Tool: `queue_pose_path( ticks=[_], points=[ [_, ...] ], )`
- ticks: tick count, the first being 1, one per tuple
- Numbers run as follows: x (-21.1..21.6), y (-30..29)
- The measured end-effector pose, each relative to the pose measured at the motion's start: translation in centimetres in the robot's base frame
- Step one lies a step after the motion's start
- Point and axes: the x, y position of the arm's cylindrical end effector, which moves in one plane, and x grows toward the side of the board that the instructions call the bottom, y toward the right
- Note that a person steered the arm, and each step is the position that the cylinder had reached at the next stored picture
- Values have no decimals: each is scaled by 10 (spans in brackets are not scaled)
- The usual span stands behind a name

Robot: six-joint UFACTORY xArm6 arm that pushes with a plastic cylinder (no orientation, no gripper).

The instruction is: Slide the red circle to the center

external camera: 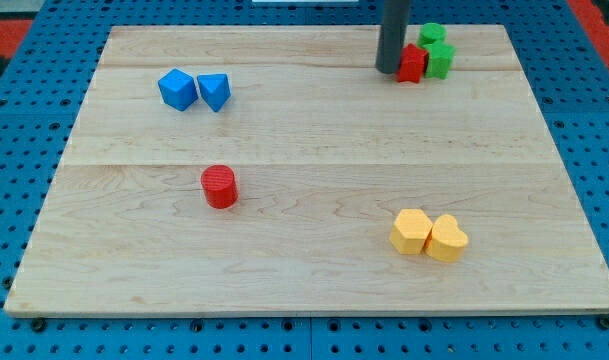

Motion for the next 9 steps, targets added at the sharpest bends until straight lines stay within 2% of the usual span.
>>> queue_pose_path(
  ticks=[1,2,3,4,5,6,7,8,9],
  points=[
    [33,9],
    [121,-16],
    [194,-102],
    [238,-179],
    [193,-237],
    [165,-229],
    [190,-279],
    [178,-351],
    [151,-323]
  ],
)
